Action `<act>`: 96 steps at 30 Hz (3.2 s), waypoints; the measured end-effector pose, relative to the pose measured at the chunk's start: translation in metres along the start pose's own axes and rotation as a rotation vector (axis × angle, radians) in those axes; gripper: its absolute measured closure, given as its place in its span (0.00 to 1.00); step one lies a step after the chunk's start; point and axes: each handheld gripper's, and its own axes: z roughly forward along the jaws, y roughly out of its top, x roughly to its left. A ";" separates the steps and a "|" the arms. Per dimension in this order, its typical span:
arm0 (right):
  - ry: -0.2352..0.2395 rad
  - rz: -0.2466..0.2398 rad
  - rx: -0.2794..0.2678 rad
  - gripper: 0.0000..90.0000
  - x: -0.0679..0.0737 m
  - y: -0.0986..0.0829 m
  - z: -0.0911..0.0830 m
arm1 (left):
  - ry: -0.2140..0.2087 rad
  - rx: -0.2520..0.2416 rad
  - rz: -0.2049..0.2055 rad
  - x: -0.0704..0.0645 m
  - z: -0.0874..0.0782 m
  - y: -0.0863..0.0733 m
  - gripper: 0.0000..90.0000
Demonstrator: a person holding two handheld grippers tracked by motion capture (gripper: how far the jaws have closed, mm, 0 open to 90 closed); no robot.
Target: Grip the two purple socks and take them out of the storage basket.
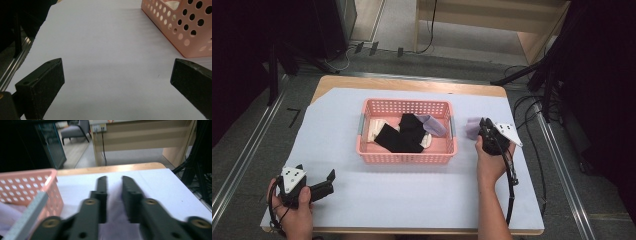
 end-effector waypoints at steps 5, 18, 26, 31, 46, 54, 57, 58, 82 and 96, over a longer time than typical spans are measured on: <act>0.060 0.036 -0.087 0.63 0.013 0.007 -0.006 | 0.003 0.004 0.003 0.000 0.000 0.000 0.00; 0.212 -0.021 -0.002 0.53 0.069 0.018 0.003 | 0.000 0.002 -0.001 0.000 0.000 0.000 0.00; 0.219 -0.108 0.135 0.58 0.095 0.019 0.012 | 0.000 0.002 0.000 0.000 0.000 0.000 0.00; 0.225 -0.119 0.179 0.58 0.100 0.021 0.014 | 0.000 0.002 0.001 0.000 0.000 0.000 0.00; 0.247 -0.081 0.267 0.64 0.122 0.027 0.021 | -0.001 0.003 0.002 0.000 0.000 0.000 0.00; 0.209 -0.129 0.384 0.63 0.136 0.029 0.032 | -0.004 0.005 0.000 0.001 0.000 0.000 0.00; 0.207 -0.140 0.420 0.64 0.138 0.028 0.036 | -0.005 0.005 -0.001 0.001 0.000 0.000 0.00; 0.206 -0.142 0.433 0.64 0.138 0.028 0.037 | -0.005 0.006 -0.001 0.001 0.000 0.000 0.00; 0.203 -0.224 0.454 0.97 0.147 0.031 0.042 | -0.011 0.006 -0.004 0.001 0.000 0.000 0.00; 0.311 -0.211 0.109 0.97 0.131 0.042 0.016 | -0.007 0.011 0.001 0.001 0.000 0.000 0.00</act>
